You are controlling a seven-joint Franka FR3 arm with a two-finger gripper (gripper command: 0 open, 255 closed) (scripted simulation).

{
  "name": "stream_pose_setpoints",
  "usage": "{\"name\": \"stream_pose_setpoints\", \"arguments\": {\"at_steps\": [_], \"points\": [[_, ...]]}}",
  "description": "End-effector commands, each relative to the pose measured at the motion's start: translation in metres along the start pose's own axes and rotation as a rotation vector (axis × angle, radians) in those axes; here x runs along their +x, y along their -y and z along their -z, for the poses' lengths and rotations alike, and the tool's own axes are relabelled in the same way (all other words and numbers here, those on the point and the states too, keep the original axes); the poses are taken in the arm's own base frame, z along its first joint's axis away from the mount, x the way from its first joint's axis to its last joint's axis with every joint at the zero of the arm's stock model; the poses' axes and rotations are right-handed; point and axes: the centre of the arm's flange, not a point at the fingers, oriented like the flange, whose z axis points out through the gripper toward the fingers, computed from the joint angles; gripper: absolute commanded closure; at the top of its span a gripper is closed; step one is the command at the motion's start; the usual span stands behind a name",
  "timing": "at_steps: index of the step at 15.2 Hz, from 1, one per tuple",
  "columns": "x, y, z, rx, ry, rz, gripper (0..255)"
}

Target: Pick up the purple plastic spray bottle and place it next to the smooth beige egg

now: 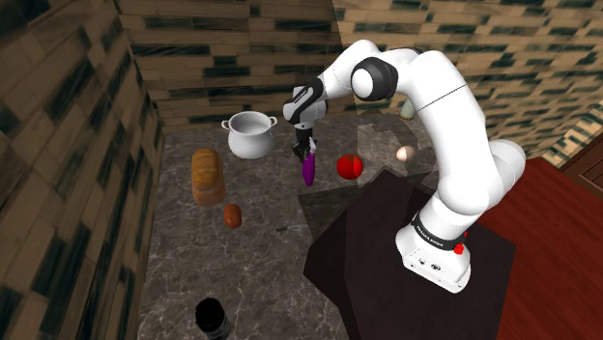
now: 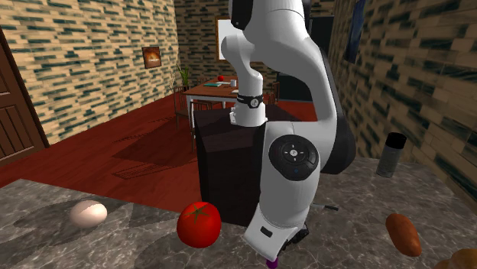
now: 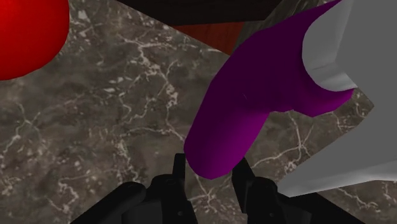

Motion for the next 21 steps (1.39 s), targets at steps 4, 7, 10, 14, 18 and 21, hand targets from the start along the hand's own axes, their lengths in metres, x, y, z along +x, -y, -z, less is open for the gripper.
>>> {"name": "stream_pose_setpoints", "arguments": {"at_steps": [4,7,10,14,18,21], "points": [[0.000,0.000,-0.001,0.000,0.002,0.000,255],[-0.005,0.002,0.014,0.000,0.002,0.000,255],[-0.010,0.003,0.029,0.000,0.002,0.000,255],[-0.017,0.005,0.049,0.000,0.002,0.000,255],[-0.023,0.006,0.069,0.000,0.002,0.000,255],[-0.028,0.008,0.084,0.000,0.002,0.000,255]]}}
